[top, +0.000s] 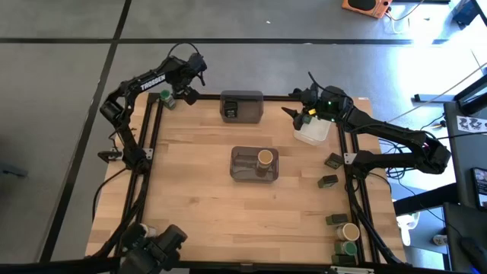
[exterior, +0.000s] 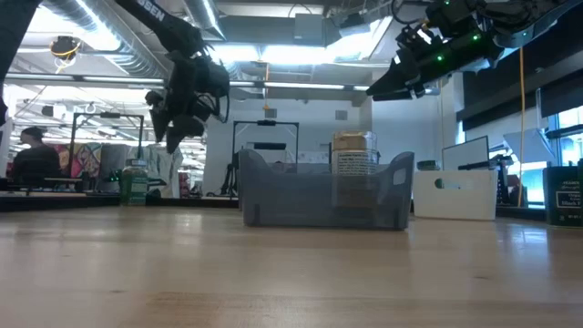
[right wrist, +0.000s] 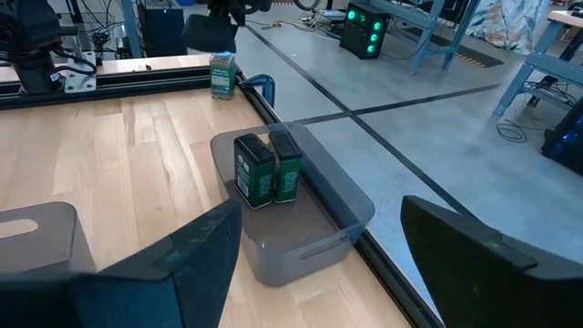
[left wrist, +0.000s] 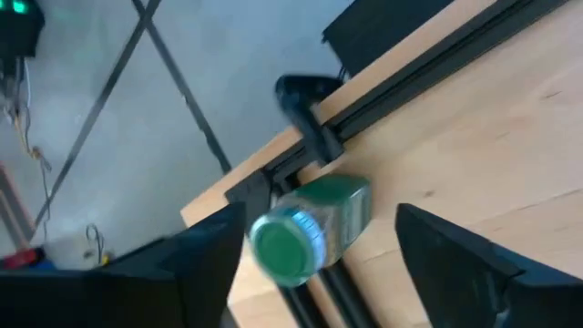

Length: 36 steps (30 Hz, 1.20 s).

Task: Sort spices by type
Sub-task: Put the green seasoning bottle into the white bin

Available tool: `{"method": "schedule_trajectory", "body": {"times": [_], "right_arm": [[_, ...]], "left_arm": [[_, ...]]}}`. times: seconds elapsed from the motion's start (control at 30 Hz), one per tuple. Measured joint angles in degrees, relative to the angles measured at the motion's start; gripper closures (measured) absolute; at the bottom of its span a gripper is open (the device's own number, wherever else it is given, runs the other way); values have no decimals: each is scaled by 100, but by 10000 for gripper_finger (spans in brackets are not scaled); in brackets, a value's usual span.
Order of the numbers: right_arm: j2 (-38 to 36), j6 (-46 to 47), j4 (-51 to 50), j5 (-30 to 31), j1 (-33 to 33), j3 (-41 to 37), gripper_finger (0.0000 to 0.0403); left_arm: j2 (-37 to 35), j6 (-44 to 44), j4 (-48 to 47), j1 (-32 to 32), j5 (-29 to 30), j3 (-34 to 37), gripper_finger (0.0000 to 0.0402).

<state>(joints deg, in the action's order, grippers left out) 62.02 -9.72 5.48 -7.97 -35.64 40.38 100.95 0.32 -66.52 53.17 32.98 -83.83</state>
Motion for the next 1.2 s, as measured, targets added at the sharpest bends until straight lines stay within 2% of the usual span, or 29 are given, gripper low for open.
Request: {"method": "schedule_trajectory", "body": {"times": [0.2, 0.3, 0.63, 0.73, 0.97, 1.2], "right_arm": [[0, 0, -7, 0, 0, 0, 104], [0, 0, -5, 0, 0, 0, 104], [0, 0, -22, 0, 1, 0, 104], [0, 0, -66, 0, 0, 0, 104], [0, 0, -64, 0, 0, 0, 104], [0, 0, -68, 0, 2, 0, 104]], "left_arm": [[-2, -217, -246, 285, -4, 0, 32], [-2, -166, -227, 331, -7, 0, 7], [64, -895, -333, 237, -14, -2, 11], [270, -1088, -748, 270, -16, 0, 11], [821, -1110, -761, 275, -3, 0, 11], [1058, -1192, -787, 333, 442, 0, 11]]}}
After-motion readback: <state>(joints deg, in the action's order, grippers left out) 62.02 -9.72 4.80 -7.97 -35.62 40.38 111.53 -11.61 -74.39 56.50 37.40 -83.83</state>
